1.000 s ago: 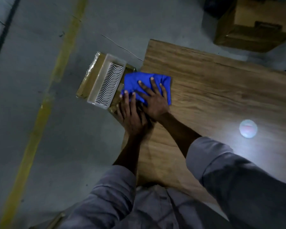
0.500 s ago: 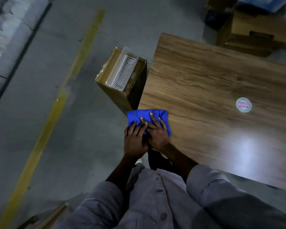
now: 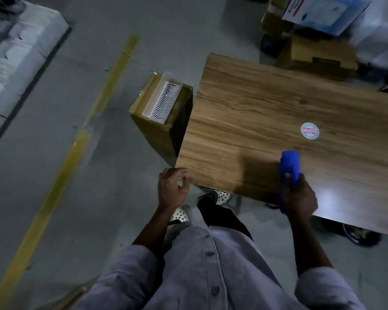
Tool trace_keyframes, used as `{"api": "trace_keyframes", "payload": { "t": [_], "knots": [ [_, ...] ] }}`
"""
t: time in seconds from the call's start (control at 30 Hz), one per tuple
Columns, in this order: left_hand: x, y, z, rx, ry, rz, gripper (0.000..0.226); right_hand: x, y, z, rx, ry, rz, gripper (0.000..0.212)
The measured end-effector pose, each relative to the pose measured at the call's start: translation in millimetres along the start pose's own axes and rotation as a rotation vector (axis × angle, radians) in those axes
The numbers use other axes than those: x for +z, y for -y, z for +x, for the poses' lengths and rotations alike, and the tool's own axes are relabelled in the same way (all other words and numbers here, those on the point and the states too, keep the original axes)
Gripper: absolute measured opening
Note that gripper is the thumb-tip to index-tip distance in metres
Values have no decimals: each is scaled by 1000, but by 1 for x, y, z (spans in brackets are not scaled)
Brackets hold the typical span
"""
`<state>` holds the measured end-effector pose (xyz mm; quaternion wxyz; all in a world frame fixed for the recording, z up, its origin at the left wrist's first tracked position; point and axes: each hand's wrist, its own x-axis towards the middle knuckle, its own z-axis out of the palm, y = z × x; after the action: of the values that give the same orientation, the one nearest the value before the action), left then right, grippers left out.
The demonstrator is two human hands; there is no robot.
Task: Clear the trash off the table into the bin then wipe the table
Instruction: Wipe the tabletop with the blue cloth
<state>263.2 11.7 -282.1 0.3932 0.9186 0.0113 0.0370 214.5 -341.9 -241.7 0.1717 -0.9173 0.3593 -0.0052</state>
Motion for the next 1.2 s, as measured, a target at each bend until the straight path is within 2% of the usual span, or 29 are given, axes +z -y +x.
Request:
{"api": "trace_keyframes", "payload": {
  "t": [0.03,0.1,0.2,0.23,0.3,0.4,0.47,0.57,0.63,0.73,0.83,0.9,0.97,1.0,1.07,1.13,1.2],
  "knots": [
    [5,0,-3,-2,59,23,29,3,4,4,26,57,-19,37],
    [14,3,-8,32,159,106,34,26,16,6,48,201,-98,50],
    [15,4,-5,-28,196,136,38,72,58,-10,3,303,-257,59],
    [13,2,-2,-79,177,105,37,82,80,-19,-57,350,-301,59],
    [7,0,4,-149,122,31,33,99,124,-44,-295,461,-387,62],
    [-3,-3,11,-147,-4,5,39,105,178,-91,-643,619,-483,66],
    [-10,-2,16,-156,-40,11,40,97,197,-111,-800,769,-422,50],
    [-16,8,27,-223,-10,28,39,72,197,-106,-763,1068,-125,47],
    [-17,16,31,-236,-10,-10,43,49,182,-81,-678,995,38,58],
    [-19,18,30,-220,9,-46,35,15,147,-33,-517,680,113,72],
    [-18,22,29,-244,59,-51,24,7,98,11,-233,480,65,63],
    [-18,24,31,-258,86,-56,23,27,75,19,-129,475,10,62],
    [-19,25,33,-251,110,-63,24,59,72,7,-106,565,-158,70],
    [-20,26,34,-246,117,-64,26,73,81,-5,-112,599,-266,74],
    [-22,27,35,-238,114,-65,31,91,119,-37,-221,631,-418,70],
    [-25,27,36,-233,90,-65,32,104,159,-68,-448,682,-455,65],
    [-26,26,39,-234,36,-65,29,115,187,-92,-663,753,-492,69]
  ]
}}
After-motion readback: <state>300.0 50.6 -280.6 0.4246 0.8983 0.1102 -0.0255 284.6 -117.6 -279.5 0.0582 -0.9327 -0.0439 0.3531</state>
